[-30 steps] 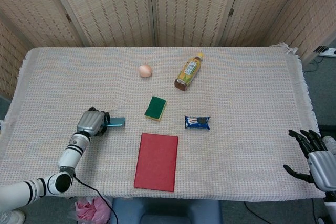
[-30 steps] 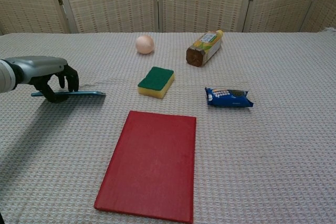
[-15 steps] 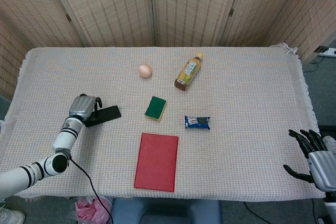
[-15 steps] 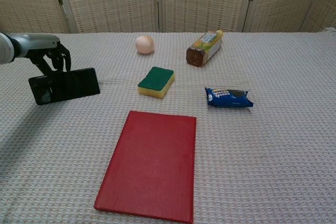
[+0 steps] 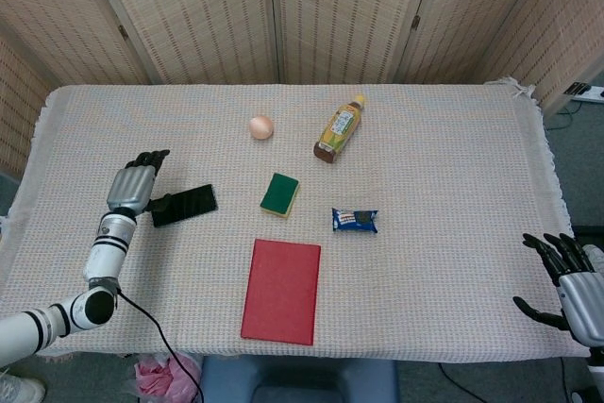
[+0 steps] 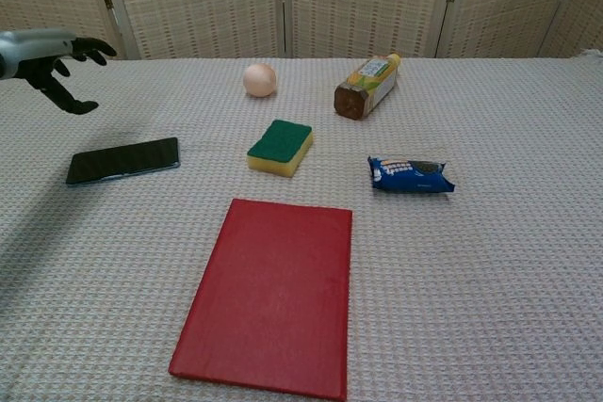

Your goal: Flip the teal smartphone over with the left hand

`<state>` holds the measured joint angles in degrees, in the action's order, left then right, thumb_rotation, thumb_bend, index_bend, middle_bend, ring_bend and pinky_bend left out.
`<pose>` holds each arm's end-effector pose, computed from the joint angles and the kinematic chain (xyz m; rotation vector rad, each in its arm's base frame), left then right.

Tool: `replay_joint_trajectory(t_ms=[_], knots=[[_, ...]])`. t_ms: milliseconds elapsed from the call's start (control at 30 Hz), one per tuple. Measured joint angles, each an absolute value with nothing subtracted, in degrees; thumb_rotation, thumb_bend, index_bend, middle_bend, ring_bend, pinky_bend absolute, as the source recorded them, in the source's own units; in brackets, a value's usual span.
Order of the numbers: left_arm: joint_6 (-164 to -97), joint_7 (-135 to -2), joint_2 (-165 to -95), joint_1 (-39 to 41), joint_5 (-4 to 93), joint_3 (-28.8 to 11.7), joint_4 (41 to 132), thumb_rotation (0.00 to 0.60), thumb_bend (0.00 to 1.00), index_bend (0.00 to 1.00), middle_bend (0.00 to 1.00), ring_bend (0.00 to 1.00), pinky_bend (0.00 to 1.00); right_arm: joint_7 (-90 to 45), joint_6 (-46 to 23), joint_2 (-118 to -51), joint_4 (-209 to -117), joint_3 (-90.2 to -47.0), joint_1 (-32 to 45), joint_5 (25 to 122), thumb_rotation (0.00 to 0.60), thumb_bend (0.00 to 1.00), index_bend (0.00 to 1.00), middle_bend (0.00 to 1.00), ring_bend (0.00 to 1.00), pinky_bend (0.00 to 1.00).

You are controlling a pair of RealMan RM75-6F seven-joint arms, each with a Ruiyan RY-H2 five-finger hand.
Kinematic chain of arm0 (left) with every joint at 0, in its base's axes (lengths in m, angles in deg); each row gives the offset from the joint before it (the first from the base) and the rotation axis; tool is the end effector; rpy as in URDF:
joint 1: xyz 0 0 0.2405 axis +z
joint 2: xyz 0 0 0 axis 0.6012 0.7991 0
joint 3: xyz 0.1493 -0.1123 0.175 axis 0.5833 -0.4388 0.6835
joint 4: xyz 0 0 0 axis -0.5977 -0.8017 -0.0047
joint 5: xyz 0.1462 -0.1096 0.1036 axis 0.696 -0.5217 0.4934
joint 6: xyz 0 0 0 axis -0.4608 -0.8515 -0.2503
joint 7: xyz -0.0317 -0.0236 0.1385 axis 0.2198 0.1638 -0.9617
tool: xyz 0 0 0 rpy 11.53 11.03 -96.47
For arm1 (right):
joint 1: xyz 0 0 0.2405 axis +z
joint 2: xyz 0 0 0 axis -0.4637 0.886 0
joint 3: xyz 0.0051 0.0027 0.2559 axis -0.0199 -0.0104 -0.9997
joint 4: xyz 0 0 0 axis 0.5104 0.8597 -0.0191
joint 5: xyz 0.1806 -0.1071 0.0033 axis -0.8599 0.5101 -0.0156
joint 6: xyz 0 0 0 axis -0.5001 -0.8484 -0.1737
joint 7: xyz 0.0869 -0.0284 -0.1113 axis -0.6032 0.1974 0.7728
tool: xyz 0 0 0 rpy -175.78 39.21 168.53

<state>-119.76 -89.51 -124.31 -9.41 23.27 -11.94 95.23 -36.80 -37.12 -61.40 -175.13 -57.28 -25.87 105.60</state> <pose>-0.2065 0.4031 0.0724 -1.5207 -1.0603 -0.7300 -0.3246 -0.1497 0.1833 1.4419 -0.9699 1.0220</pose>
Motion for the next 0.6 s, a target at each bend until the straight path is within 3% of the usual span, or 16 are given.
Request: replay_joint_trajectory(t_ms=[333,600], knots=[[-141.9,-84.0,-121.0,4.9,38.9,-7.0,105.9,0.600,0.32,0.12,0.12,0.08,0.19,-37.1,-36.4,-61.4,-174.5,-57.4,-24.5,107.0,0.600,0.11,0.11,0.21,0.12,0.09],[-154.4,-80.8,-119.7,16.7,49.3,-1.0,107.5,0.600,0.32,0.13,0.12,0.08,0.19,-38.0,-35.8,-61.8,-174.7,-57.4,-23.3,108.2,0.600,0.11,0.11,0.20,0.12,0.09]])
